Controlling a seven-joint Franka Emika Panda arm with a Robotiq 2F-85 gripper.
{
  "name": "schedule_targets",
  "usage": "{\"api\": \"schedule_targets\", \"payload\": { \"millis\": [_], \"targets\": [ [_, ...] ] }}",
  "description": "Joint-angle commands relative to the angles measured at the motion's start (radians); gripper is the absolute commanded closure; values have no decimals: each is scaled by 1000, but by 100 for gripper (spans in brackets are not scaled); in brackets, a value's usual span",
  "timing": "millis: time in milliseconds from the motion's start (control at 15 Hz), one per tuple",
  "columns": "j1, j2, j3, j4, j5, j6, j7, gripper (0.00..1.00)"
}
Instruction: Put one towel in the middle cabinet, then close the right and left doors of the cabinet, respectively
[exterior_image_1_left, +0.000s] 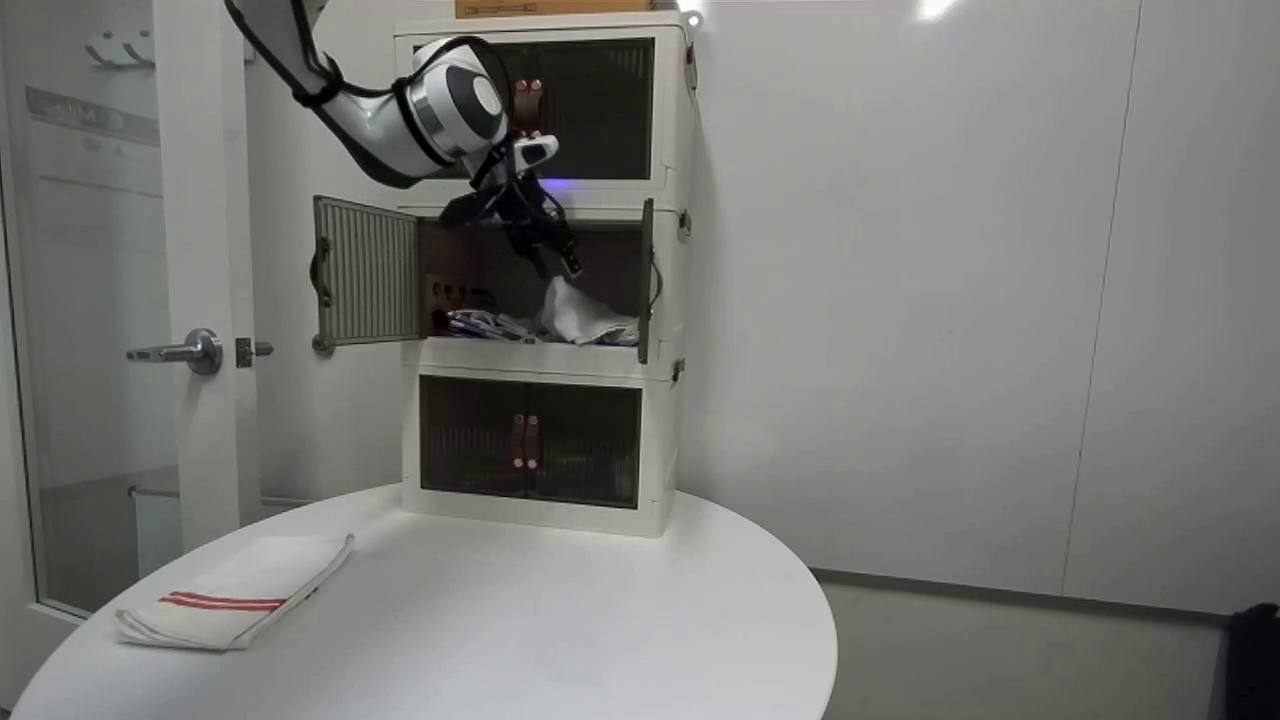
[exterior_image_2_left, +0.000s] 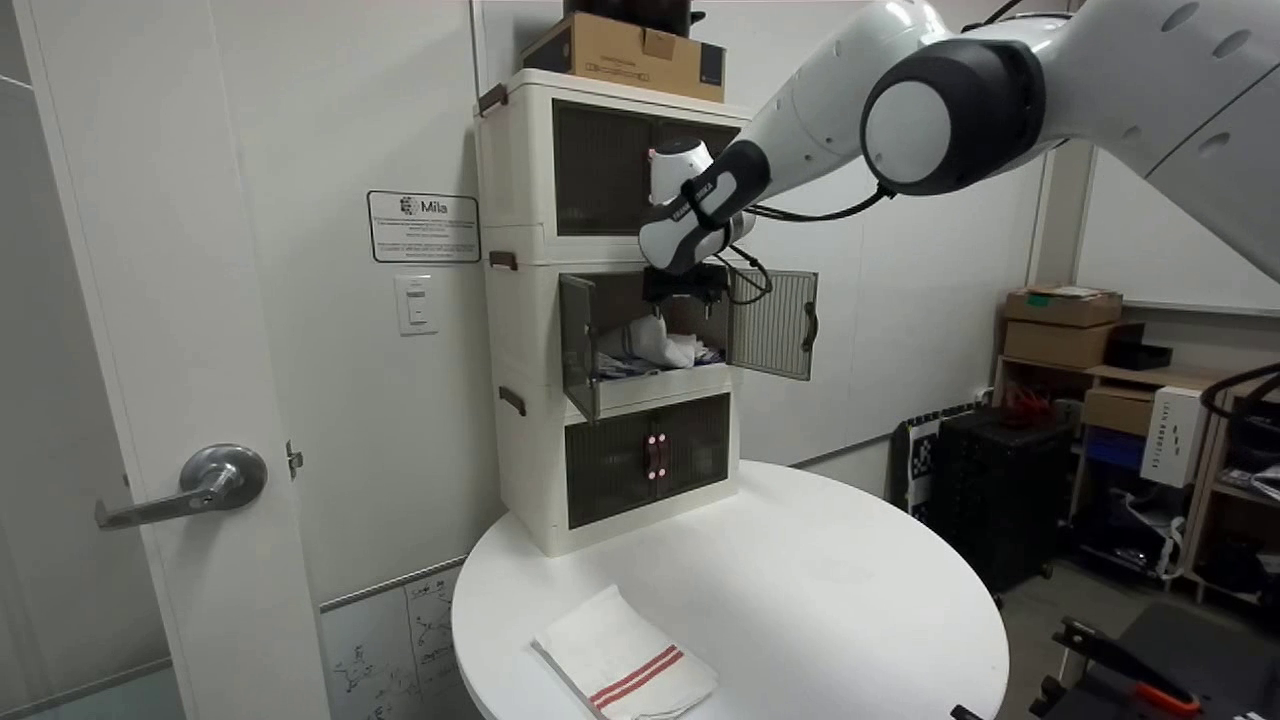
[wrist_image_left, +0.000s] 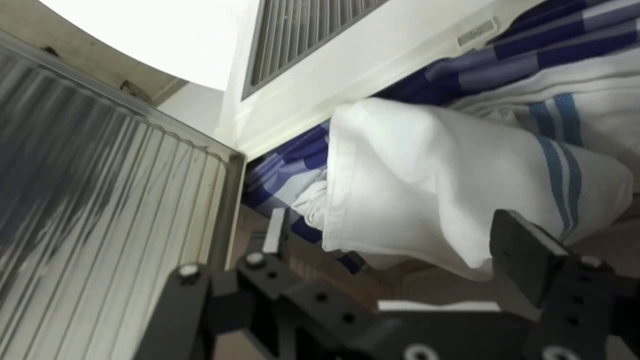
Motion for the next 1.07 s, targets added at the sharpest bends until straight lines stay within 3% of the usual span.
{"api": "schedule_targets", "payload": {
  "millis": [0, 533, 800, 1000],
  "targets": [
    [-50, -115, 100, -46, -17, -151, -76, 0],
    [-95, -212, 179, -43, -76, -353, -173, 0],
    [-109, -262, 190, -68, -123, -374, -262, 0],
    [-152, -309, 217, -99, -97, -367, -362, 0]
  ]
}}
